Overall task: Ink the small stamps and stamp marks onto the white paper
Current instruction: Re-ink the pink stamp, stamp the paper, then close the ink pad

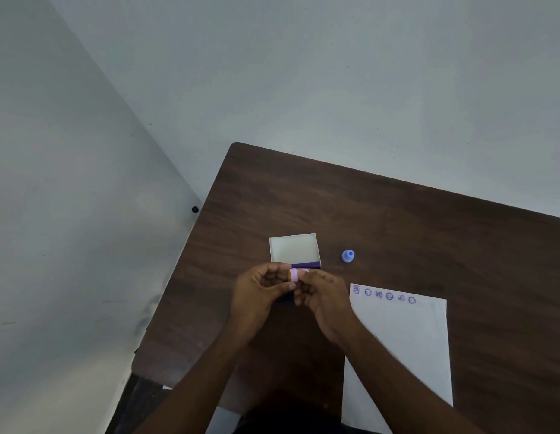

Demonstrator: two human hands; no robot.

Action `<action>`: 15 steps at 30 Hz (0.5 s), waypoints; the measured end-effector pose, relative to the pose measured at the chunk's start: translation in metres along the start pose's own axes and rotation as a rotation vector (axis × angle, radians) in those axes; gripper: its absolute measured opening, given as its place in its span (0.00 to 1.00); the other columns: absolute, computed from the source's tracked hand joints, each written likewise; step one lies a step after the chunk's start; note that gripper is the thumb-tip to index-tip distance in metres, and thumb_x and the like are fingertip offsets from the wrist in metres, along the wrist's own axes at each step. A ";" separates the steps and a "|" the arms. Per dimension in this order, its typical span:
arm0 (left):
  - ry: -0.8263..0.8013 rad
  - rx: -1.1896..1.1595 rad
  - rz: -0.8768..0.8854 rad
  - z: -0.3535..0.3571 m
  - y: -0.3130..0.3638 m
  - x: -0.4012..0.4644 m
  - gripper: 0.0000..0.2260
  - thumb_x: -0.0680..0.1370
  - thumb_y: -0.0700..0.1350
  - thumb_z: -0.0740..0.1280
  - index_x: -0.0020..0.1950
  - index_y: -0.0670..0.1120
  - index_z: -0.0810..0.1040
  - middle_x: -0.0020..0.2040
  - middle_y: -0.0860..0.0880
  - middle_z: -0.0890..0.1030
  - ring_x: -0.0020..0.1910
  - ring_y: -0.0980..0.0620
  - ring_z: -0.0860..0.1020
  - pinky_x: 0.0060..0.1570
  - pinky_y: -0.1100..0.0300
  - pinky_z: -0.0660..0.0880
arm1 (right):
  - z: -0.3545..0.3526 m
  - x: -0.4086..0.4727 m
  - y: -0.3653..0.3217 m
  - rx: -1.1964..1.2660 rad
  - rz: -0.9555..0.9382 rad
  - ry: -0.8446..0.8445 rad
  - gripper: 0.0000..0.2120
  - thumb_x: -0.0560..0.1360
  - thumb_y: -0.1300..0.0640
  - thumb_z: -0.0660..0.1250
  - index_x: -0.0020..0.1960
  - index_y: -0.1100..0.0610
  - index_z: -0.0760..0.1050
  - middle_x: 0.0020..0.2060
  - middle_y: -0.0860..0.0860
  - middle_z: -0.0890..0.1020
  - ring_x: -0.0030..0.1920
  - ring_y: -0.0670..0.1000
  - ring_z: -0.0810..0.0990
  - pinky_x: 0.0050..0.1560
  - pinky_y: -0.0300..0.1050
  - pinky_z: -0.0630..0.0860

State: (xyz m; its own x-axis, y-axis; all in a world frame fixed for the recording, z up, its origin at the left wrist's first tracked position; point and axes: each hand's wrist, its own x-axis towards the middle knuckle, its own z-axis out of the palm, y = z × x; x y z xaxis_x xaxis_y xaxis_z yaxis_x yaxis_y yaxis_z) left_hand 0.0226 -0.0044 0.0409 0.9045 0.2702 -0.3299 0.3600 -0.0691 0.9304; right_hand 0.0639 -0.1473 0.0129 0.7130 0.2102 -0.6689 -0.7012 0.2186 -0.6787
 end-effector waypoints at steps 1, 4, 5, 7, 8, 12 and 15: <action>-0.011 0.008 0.005 0.000 0.000 0.000 0.15 0.69 0.35 0.77 0.55 0.41 0.83 0.46 0.49 0.86 0.44 0.55 0.85 0.43 0.68 0.79 | -0.001 0.000 -0.001 0.007 -0.001 -0.008 0.09 0.66 0.56 0.75 0.43 0.60 0.84 0.37 0.59 0.85 0.33 0.53 0.82 0.31 0.44 0.78; -0.027 -0.019 -0.008 0.000 0.000 0.000 0.18 0.68 0.37 0.77 0.58 0.44 0.81 0.49 0.51 0.86 0.47 0.56 0.84 0.46 0.66 0.79 | -0.004 -0.001 -0.003 0.049 -0.026 -0.033 0.09 0.69 0.56 0.73 0.45 0.60 0.84 0.39 0.60 0.85 0.34 0.52 0.82 0.32 0.44 0.78; -0.013 -0.038 -0.022 0.000 0.000 0.000 0.18 0.68 0.41 0.78 0.57 0.45 0.82 0.48 0.51 0.86 0.47 0.56 0.84 0.46 0.66 0.79 | -0.005 -0.001 -0.003 0.057 -0.039 -0.041 0.11 0.68 0.55 0.74 0.45 0.61 0.84 0.38 0.59 0.85 0.34 0.52 0.81 0.32 0.44 0.78; 0.004 -0.050 -0.056 0.000 -0.001 0.000 0.15 0.67 0.49 0.78 0.53 0.49 0.84 0.46 0.54 0.87 0.47 0.57 0.84 0.45 0.66 0.79 | -0.005 -0.001 -0.005 0.037 -0.038 -0.031 0.16 0.64 0.52 0.75 0.47 0.62 0.83 0.38 0.59 0.84 0.34 0.51 0.81 0.33 0.45 0.78; -0.002 -0.030 -0.069 0.000 -0.002 -0.001 0.13 0.68 0.52 0.77 0.50 0.51 0.85 0.45 0.56 0.86 0.47 0.57 0.84 0.45 0.66 0.79 | -0.006 -0.001 -0.004 0.019 -0.027 -0.014 0.17 0.65 0.53 0.76 0.48 0.64 0.83 0.39 0.59 0.84 0.34 0.52 0.81 0.34 0.45 0.78; -0.012 -0.006 -0.097 0.004 -0.002 -0.002 0.10 0.65 0.56 0.76 0.45 0.57 0.85 0.43 0.56 0.87 0.44 0.59 0.84 0.45 0.66 0.79 | -0.006 -0.001 0.000 -0.027 0.019 0.038 0.09 0.70 0.56 0.73 0.46 0.61 0.83 0.39 0.60 0.84 0.34 0.53 0.82 0.35 0.46 0.78; -0.021 0.006 -0.109 0.006 -0.004 0.000 0.17 0.64 0.56 0.75 0.49 0.51 0.86 0.44 0.53 0.87 0.45 0.56 0.84 0.49 0.60 0.81 | -0.009 -0.002 0.000 -0.062 0.004 0.021 0.09 0.64 0.51 0.74 0.41 0.55 0.85 0.38 0.58 0.85 0.34 0.52 0.83 0.35 0.44 0.79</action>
State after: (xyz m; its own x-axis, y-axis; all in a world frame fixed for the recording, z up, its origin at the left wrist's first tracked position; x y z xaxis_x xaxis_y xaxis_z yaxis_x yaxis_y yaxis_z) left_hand 0.0224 -0.0099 0.0361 0.8647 0.2560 -0.4321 0.4574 -0.0459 0.8881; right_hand 0.0627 -0.1566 0.0118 0.7106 0.1905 -0.6773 -0.7031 0.1582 -0.6932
